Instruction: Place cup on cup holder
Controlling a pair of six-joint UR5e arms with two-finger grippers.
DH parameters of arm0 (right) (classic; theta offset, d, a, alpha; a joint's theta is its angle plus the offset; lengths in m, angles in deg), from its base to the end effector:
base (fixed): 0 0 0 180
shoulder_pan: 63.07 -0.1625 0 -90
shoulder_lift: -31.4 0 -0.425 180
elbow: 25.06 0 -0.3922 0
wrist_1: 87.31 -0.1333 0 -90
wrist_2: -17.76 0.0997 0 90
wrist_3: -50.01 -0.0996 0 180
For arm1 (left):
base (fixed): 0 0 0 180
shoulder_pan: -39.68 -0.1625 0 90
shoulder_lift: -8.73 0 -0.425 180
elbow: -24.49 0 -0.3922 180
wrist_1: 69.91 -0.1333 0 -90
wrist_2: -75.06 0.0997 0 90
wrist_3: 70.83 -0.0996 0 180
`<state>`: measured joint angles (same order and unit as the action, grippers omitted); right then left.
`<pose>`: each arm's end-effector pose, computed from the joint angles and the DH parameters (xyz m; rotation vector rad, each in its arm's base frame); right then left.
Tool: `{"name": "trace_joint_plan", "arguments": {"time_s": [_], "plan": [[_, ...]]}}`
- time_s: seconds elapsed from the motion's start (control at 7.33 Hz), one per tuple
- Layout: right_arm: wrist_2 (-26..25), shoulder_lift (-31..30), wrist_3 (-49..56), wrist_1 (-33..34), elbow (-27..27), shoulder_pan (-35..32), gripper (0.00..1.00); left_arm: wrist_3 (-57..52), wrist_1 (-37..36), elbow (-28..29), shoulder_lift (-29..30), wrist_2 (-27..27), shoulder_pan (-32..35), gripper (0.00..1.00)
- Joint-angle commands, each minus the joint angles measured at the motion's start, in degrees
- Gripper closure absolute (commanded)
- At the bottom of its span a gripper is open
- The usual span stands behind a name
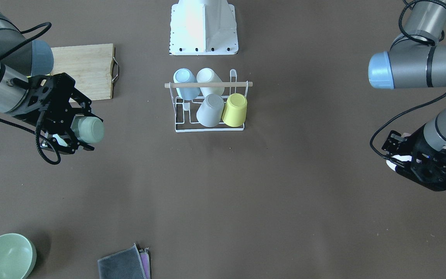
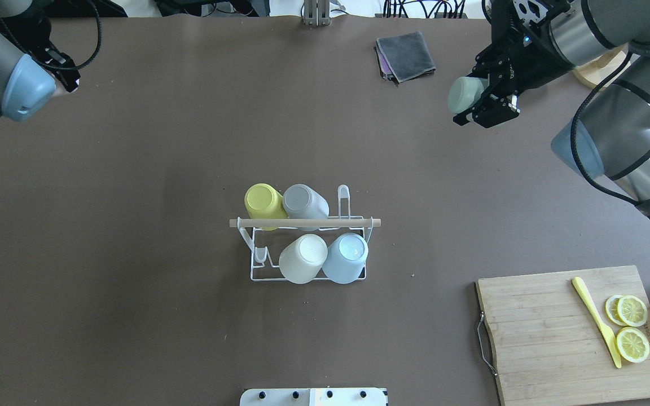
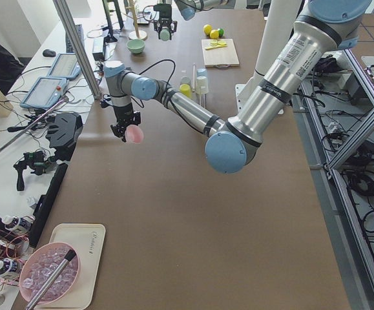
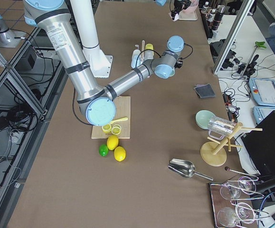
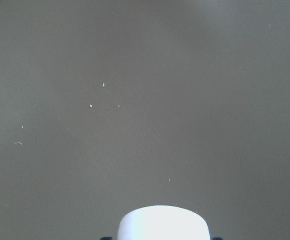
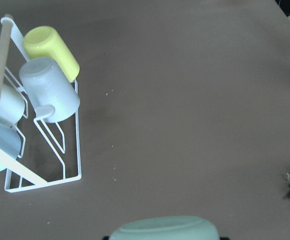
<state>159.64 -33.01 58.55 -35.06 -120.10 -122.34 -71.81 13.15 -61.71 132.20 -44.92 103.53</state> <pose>-0.2670 -0.5567 0.2760 0.9809 -1.0409 -1.1080 0.2337 -0.6656 0.3639 0.2693 0.5962 0.5605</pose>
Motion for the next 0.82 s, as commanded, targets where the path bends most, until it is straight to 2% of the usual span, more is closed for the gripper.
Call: {"name": "trace_joint_plan", "arguments": {"time_s": [0.0, 0.14, 0.27, 0.41, 0.68], "plan": [[-2.55, 0.08, -10.95, -13.09, 0.91, 0.03, 1.0, 12.36, 17.85, 1.21, -0.25, 4.82, -5.47, 1.0], [-5.35, 0.16, -17.87, -18.97, 1.26, 0.64, 1.0, 19.81, 28.11, 1.04, -0.86, 4.67, -7.49, 1.0], [-7.38, 0.25, -22.29, -23.64, 2.05, 1.26, 1.0, 23.28, 40.22, 0.25, -4.35, 4.84, -8.47, 1.0], [-11.58, 0.34, -28.16, -29.17, 2.23, 3.26, 1.0, 23.57, 51.3, -0.1, -7.77, 4.93, -8.57, 1.0], [-25.17, 0.69, -38.38, -38.94, 2.41, 10.45, 1.0, 26.36, 68.72, -0.19, -10.26, 6.24, -8.83, 1.0]]}}
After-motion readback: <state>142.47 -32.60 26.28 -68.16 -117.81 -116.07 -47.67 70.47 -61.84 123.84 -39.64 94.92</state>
